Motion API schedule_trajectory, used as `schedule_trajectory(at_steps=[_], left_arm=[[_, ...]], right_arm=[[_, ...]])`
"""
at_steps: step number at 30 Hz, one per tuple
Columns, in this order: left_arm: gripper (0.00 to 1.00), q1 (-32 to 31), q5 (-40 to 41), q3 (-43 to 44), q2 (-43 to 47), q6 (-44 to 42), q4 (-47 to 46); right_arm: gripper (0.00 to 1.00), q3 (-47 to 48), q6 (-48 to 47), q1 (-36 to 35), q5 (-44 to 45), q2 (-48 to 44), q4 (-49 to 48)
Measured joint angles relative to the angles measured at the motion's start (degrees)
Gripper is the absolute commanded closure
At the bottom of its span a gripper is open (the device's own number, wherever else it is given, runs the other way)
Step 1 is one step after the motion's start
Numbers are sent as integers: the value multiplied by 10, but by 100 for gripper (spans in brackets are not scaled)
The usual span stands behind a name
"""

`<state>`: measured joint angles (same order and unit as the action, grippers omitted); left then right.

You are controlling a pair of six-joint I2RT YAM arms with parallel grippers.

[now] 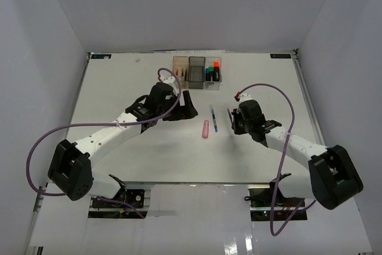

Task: Sort the stationery into containers
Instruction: Pick up the pen from the center of the board.

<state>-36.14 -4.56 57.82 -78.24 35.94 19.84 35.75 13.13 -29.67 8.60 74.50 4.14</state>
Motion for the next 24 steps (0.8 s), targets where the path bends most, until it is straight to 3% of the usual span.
schedule_trajectory(at_steps=[7, 16, 19, 24], left_arm=[[11, -100, 44, 43, -73, 68, -54], [25, -141, 77, 117, -169, 113, -110], [32, -151, 82, 132, -186, 119, -128], [56, -157, 85, 141, -200, 123, -149]], right_arm=[[91, -37, 65, -32, -46, -155, -32], [90, -52, 110, -38, -85, -223, -63], [89, -61, 119, -38, -95, -229, -70], [88, -66, 124, -39, -103, -231, -75]])
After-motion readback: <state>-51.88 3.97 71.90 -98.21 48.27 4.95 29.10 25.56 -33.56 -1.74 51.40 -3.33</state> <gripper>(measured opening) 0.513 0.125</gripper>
